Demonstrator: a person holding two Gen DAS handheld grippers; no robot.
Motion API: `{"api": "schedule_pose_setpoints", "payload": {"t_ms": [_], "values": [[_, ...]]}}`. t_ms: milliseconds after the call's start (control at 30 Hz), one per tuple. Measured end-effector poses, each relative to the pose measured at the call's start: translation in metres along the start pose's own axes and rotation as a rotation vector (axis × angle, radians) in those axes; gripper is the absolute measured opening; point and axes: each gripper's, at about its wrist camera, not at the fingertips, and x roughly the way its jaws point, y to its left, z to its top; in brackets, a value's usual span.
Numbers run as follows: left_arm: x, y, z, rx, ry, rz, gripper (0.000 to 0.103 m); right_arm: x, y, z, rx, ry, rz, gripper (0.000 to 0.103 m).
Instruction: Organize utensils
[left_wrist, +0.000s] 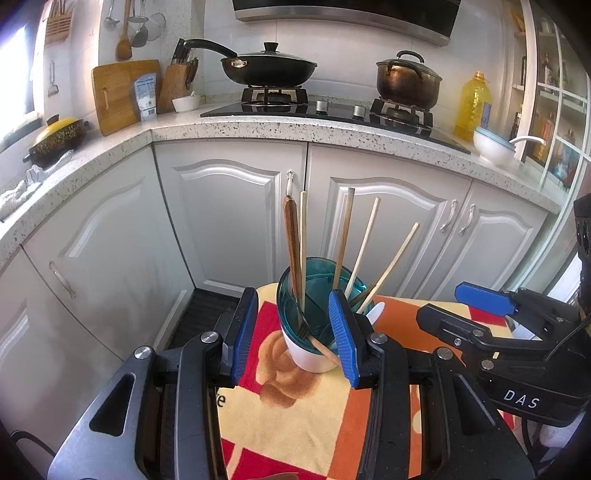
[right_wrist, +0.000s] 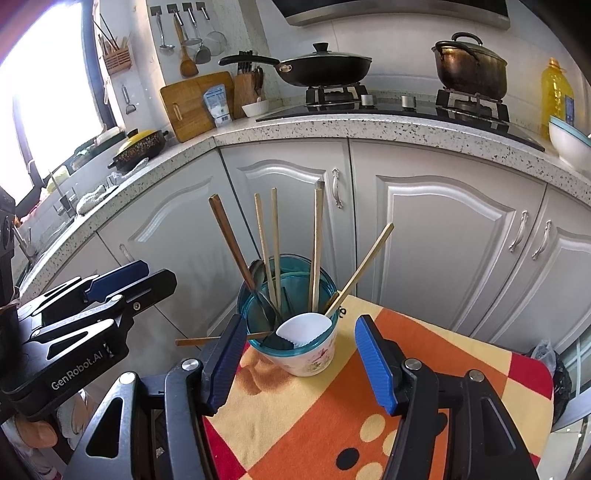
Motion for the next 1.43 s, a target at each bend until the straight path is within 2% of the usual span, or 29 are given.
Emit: {"api": "schedule_pose_setpoints", "payload": {"t_ms": [800, 1433], "values": [[-0.0015, -0.0003, -0.0035, -0.004, -0.001, 0.001, 0.039, 0.0010, 0.0052, -0.0020, -0.007, 0.013, 0.001, 0.060], [0.0009, -0.0033, -0.0066, 0.001, 0.004, -0.034, 0.039, 0.0066, -0.0008, -0.0078, 0.005, 0.035, 0.006, 0.062]]}}
